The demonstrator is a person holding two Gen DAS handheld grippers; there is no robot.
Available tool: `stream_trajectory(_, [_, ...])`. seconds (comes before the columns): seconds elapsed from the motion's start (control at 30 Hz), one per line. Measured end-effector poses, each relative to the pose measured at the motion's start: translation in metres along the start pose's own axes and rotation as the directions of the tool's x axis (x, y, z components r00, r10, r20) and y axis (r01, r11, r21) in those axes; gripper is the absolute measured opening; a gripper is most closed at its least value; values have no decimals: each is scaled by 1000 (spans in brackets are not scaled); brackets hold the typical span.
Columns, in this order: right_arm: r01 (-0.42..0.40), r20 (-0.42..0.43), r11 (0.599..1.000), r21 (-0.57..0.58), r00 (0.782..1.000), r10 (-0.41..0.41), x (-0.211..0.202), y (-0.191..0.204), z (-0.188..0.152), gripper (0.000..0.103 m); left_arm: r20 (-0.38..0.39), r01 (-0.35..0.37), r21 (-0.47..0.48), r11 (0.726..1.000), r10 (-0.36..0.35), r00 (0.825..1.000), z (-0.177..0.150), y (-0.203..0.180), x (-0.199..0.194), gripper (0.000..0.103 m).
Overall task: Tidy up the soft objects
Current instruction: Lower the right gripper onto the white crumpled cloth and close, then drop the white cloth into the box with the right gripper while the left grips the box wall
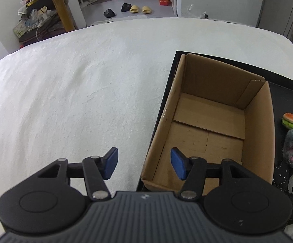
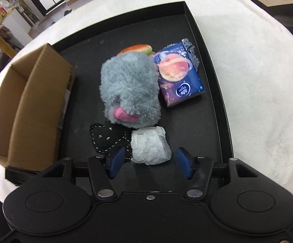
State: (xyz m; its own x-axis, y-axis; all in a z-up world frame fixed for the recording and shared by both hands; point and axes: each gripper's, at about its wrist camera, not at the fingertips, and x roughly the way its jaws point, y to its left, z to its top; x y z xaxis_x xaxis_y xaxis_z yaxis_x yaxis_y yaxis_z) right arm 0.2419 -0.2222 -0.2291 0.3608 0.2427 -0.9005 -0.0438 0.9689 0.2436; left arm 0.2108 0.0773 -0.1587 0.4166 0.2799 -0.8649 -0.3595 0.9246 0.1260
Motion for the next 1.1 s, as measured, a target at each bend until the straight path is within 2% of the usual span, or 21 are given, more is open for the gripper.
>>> stream_trajectory(0.03, [4,0,1000,-5,1000,-4,1,1,-1,56,-6,1,0,1000,-1,1000,0,0,1,54])
stream_trajectory(0.1, [6,5,1000,-21,1000,-6,2,4,-2,56,-12,3,-4,1000,-3,1000,-1,1,2,42])
stream_trajectory(0.13, [8,10,1000,-30,1000,-8,3,5,-3,56,-14,1,-3,1000,-1,1000,-2,1,2,33])
stream_trajectory(0.17, [10,12,999,-38,1000,-10,5,5,-4,47,-15,4,-4,1000,-4,1000,-3,1,1,23])
stream_trajectory(0.2, [13,8,999,-41,1000,-13,6,5,-4,43,-12,16,-7,1000,-17,1000,-4,3,0,16])
stream_trajectory(0.23, [13,11,999,-37,1000,-12,5,5,-5,43,-10,22,-7,1000,-22,1000,-5,3,-1,13])
stream_trajectory(0.43, [7,39,999,-47,999,-5,-13,13,-12,42,22,57,15,998,-57,998,-11,1,-11,10])
stream_trajectory(0.57, [0,64,999,-53,998,3,-32,21,-18,42,-7,113,42,993,-113,994,-13,1,-13,7])
stream_trajectory(0.7, [-11,97,998,-59,995,17,-51,29,-22,42,-2,151,62,986,-152,988,-18,2,-17,6])
stream_trajectory(0.9, [-16,149,996,-84,988,29,-72,40,-17,42,-13,179,60,982,-179,984,-20,5,-16,6])
stream_trajectory(1.1, [-20,178,992,-127,983,42,-79,68,1,42,-8,179,33,983,-179,984,-17,10,-12,6])
